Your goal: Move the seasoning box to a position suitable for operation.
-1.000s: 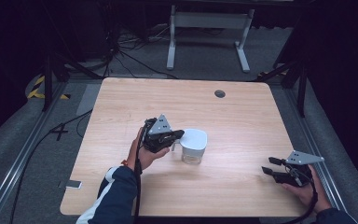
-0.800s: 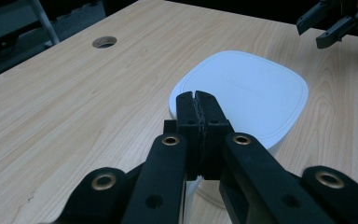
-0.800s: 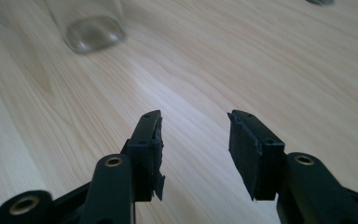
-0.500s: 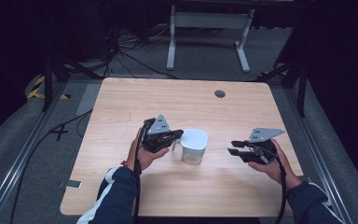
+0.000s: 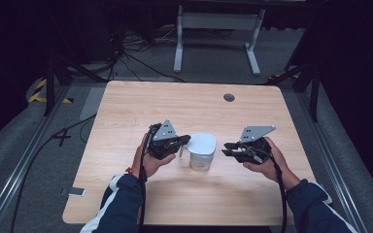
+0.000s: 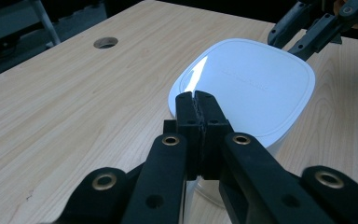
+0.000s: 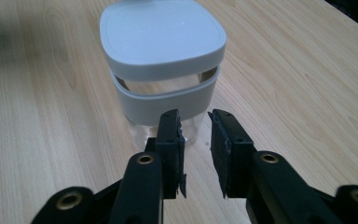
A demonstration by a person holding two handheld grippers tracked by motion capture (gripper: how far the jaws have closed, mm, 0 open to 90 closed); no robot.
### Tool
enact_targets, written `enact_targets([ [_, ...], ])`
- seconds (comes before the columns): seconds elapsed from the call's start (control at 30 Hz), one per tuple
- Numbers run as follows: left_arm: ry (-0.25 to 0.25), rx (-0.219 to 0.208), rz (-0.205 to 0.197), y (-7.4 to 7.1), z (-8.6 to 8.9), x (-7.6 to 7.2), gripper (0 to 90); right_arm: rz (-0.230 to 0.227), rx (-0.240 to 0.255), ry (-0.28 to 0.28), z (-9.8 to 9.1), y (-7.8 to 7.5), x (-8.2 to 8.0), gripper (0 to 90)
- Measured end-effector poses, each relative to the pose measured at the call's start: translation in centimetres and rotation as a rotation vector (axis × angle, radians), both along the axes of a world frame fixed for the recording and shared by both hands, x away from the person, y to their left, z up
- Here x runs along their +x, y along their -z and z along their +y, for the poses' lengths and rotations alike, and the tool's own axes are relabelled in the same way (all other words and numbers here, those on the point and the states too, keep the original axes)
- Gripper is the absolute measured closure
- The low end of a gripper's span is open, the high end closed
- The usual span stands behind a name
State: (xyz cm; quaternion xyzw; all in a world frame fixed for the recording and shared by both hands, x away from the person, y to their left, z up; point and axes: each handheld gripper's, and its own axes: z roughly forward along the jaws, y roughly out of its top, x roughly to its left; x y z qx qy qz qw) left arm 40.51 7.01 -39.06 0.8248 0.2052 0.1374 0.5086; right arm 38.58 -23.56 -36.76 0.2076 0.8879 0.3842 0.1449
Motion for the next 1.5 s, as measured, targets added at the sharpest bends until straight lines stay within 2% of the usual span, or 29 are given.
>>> enact_targets([
  [0.23, 0.005, 0.001, -0.006, 0.0, 0.0, 0.1, 89.5, 0.01, -0.024, -0.016, 1.0, -0.1, 0.4, 84.1],
  [0.3, -0.001, -0.009, 0.004, 0.1, 0.1, 0.0, 89.5, 0.018, -0.028, -0.018, 1.3, -0.1, 0.5, 86.3],
  [0.5, 0.0, -0.015, 0.008, 0.1, 0.1, 0.0, 89.5, 0.026, -0.043, -0.032, 1.8, 0.3, 0.8, 87.5],
  [0.6, -0.002, -0.007, -0.007, 0.1, 0.2, 0.1, 89.5, 0.024, -0.039, -0.037, 2.1, 0.3, 0.8, 87.5],
  [0.63, -0.002, -0.013, 0.001, 0.2, 0.1, 0.0, 89.4, 0.026, -0.033, -0.035, 2.2, 0.2, 0.7, 87.3],
  [0.8, -0.016, 0.015, -0.023, 0.1, -0.1, -0.3, 89.3, 0.006, -0.018, -0.039, 2.5, -0.3, 0.6, 87.3],
  [0.93, -0.016, 0.011, -0.027, 0.2, -0.1, -0.3, 88.9, -0.008, -0.019, -0.043, 2.7, -0.7, 0.6, 87.3],
  [1.03, -0.02, 0.025, -0.023, 0.1, 0.1, -0.5, 87.8, -0.014, -0.017, -0.045, 2.9, -1.0, 0.6, 87.3],
  [1.1, -0.024, 0.035, -0.04, 0.0, 0.3, -0.6, 85.7, -0.017, -0.013, -0.044, 3.0, -1.2, 0.6, 87.7],
  [1.17, -0.039, 0.043, -0.036, -0.1, 0.6, -0.9, 84.1, -0.017, -0.014, -0.047, 3.1, -1.3, 0.6, 88.0],
  [1.2, -0.047, 0.036, -0.047, -0.1, 1.2, -1.4, 83.2, -0.02, -0.015, -0.05, 3.2, -1.3, 0.7, 88.2],
  [1.3, -0.055, 0.049, -0.041, 0.0, 1.8, -2.0, 82.0, -0.017, -0.014, -0.049, 3.2, -1.3, 0.7, 88.2],
  [1.4, -0.068, 0.057, -0.017, 0.6, 2.8, -2.8, 80.8, -0.009, -0.008, -0.048, 3.2, -1.2, 0.8, 88.2],
  [1.47, -0.068, 0.096, -0.015, 1.3, 3.7, -3.4, 80.0, -0.005, -0.011, -0.048, 3.1, -1.2, 0.8, 88.2],
  [1.5, -0.068, 0.096, -0.015, 1.3, 3.7, -3.4, 79.9, -0.009, -0.016, -0.046, 3.0, -1.3, 0.9, 88.4],
])
